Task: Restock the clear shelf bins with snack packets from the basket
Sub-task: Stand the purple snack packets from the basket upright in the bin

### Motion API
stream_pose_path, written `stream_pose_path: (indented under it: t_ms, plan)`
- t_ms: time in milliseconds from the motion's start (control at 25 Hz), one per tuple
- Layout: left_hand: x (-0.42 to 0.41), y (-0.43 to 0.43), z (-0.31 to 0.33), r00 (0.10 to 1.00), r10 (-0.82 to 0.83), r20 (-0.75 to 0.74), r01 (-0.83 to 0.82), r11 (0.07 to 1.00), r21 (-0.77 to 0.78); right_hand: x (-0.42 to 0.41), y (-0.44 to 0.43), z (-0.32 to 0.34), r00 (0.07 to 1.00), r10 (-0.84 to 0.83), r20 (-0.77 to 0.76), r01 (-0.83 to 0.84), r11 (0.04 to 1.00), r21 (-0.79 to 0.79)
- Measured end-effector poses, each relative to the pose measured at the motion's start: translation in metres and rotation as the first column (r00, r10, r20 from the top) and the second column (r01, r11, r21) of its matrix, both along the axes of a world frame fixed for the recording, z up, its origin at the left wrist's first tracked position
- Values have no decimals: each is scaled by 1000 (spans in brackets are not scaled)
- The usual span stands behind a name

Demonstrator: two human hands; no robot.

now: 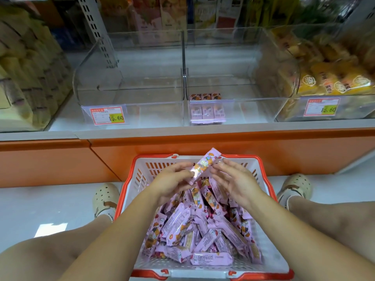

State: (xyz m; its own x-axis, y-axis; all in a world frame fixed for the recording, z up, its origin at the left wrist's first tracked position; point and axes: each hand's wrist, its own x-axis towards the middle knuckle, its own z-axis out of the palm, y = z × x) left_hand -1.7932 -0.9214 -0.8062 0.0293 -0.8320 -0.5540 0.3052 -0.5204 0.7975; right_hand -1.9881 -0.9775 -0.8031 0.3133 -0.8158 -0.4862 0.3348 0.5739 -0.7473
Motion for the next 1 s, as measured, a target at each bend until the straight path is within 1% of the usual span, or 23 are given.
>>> stream_pose_path:
  t_ms: [80, 200, 360, 520, 720, 840, 920, 1000]
  plan:
    - [-4, 3, 6, 991, -105, 79, 105, 994, 0, 2, 0, 5, 999, -12, -39, 10, 999, -49]
    - [-10, 4, 14, 983, -154, 97, 160, 986, -51, 4, 1, 10, 989, 33, -142, -55, 987, -149]
    - [-19, 7, 22, 938, -232, 258, 268, 957, -113, 9, 10, 14, 972, 116, -203, -163, 958, -234]
    - [-21, 8, 27, 936, -201, 291, 250, 957, -145, 8, 11, 22, 974, 104, -202, -158, 949, -273]
    - [-22, 7, 43, 886, -181, 428, 286, 938, -195, 5, 12, 34, 969, 106, -223, -175, 932, -317]
    - [-23, 1, 61, 862, -134, 489, 300, 912, -279, 5, 10, 54, 968, 76, -239, -168, 904, -392]
    - [-24, -6, 82, 821, -133, 555, 358, 878, -319, 6, 8, 72, 970, 26, -242, -133, 889, -437]
    - [-19, -17, 112, 750, -121, 651, 435, 831, -347, 8, -1, 100, 960, -46, -275, -109, 846, -522]
